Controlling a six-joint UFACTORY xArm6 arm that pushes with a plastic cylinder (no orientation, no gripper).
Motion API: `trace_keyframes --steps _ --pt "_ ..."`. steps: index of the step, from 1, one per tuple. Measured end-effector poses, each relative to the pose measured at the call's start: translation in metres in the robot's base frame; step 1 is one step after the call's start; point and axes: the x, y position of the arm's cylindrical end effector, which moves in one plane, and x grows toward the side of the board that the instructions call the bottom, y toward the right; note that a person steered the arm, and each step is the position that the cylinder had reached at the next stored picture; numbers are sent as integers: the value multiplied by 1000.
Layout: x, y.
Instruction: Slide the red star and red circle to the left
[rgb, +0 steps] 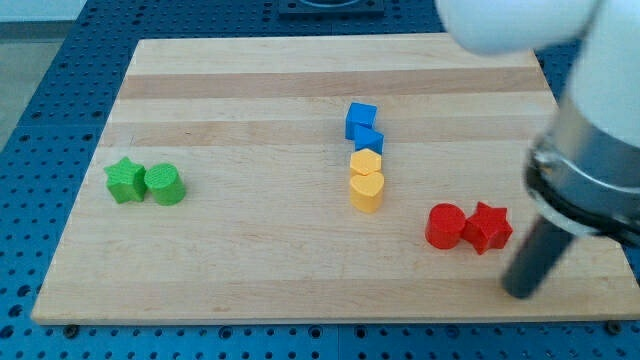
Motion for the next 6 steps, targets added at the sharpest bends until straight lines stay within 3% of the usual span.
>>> trace_keyframes --steps 2,6 --pt "-44 32" --pt "-58 -42"
